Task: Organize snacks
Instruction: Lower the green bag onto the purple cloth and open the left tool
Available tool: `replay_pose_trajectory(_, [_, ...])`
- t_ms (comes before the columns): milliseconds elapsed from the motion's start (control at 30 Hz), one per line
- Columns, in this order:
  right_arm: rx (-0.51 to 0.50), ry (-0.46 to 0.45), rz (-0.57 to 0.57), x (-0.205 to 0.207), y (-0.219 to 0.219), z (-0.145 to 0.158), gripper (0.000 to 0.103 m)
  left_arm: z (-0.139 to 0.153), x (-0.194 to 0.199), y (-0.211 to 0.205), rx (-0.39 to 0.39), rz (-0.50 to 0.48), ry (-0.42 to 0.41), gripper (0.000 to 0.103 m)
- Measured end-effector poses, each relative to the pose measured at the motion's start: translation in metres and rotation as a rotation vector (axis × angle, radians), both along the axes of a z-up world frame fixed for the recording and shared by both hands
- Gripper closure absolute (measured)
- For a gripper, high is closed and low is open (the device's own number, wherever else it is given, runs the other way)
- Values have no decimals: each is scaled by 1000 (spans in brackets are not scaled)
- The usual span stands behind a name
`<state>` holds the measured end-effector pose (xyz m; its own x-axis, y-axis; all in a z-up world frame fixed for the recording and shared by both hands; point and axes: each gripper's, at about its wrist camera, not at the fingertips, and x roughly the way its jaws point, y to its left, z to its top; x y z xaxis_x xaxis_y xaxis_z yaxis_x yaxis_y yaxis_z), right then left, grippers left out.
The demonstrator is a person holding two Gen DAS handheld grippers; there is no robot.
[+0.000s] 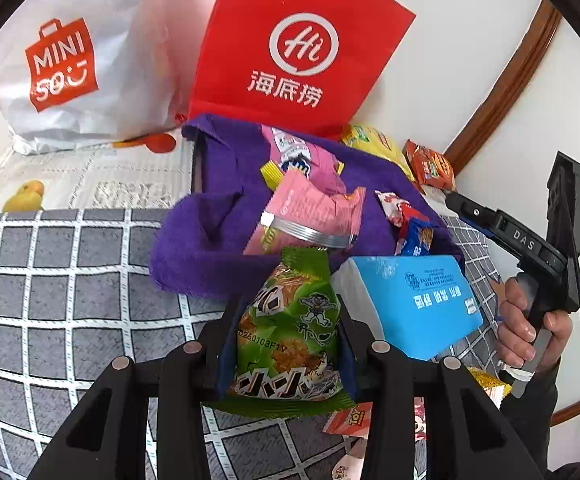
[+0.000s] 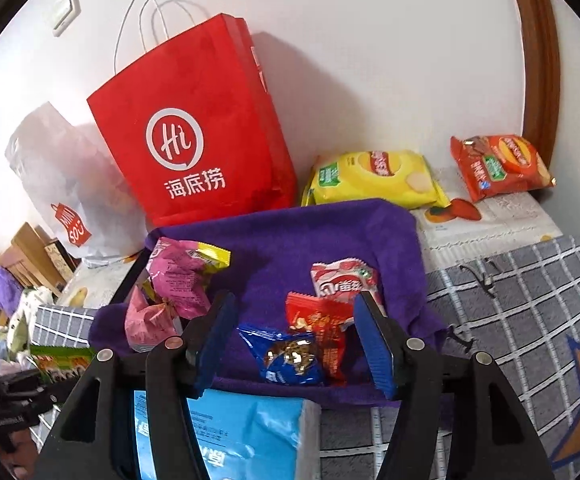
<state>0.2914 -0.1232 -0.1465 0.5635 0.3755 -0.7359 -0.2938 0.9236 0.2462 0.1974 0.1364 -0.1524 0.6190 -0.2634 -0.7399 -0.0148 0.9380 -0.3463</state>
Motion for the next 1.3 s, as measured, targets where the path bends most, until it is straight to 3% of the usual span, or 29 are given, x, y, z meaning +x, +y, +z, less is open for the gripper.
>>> replay_pose_trajectory(300, [-91,-28,19,-3,4,4,42,23,9,-6,12,35,2,64])
replay_pose_trajectory(600, [-120,-55,38,-8,3,8,42,44,59,-36,31,34,31,64])
replay_pose_trajectory(733, [-104,-58,30,-7,-2,10,42,39,92,-53,-21,7,50,64])
replay_pose_trajectory(900, [-83,-44,3,-2,-12,10,42,27,123,-75,30,2,58,64])
replay_pose_trajectory(1033, [-62,-31,-19,1,-20,10,42,12,136,-81,8,-3,82,63])
replay_pose_trajectory(1200, [-56,-36,-22,0,-23,13,42,5,143,-80,4,16,110,45])
replay_pose_trajectory(1300, [-59,-50,-23,-1,-23,17,42,11,135,-78,-4,10,72,31])
